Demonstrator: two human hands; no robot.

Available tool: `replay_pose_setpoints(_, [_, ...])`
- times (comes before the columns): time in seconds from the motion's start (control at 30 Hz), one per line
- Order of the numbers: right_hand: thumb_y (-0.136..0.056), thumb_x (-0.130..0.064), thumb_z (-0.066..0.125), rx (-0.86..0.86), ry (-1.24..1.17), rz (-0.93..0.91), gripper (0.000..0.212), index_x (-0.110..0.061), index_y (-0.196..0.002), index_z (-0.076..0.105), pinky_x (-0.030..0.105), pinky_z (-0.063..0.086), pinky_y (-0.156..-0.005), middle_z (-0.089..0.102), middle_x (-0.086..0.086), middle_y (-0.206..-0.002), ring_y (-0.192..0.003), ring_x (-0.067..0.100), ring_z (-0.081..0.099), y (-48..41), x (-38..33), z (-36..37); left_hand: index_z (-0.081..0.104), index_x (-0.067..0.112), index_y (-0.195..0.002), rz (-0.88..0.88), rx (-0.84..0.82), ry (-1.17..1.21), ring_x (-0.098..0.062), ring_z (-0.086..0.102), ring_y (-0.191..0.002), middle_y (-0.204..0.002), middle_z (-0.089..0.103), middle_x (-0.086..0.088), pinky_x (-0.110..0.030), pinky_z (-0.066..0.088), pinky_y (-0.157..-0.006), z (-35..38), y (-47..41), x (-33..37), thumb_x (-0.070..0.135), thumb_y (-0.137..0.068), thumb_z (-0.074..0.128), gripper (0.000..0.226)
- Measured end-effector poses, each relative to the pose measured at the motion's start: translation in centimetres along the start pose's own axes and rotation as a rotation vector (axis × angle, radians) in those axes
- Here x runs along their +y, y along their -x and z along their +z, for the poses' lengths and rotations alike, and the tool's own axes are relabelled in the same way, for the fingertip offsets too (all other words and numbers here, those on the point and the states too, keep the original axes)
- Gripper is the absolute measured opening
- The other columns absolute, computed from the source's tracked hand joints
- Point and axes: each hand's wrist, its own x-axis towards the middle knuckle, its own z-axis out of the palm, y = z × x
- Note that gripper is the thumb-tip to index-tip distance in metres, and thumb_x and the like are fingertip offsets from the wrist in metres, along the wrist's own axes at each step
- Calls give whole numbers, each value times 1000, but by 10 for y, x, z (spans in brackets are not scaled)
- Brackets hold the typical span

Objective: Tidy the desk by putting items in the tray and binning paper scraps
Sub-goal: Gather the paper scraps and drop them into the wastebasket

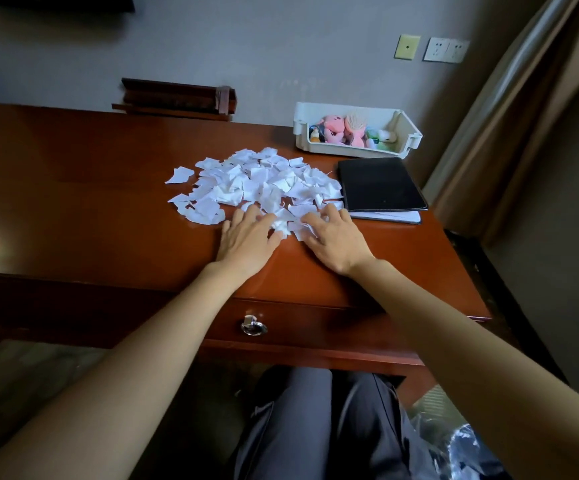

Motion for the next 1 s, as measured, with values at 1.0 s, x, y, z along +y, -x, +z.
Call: replay_pose_setpoints(1.0, [-95,-12,36,174,-364,325,22,-6,-111,50,30,37,-80,50,15,-118,-105,31,52,26,21,-25,60,0,-116,-264,317,658,-38,58,-105,-114,62,-19,-45,54,-85,-6,-11,34,8,-92,52,26])
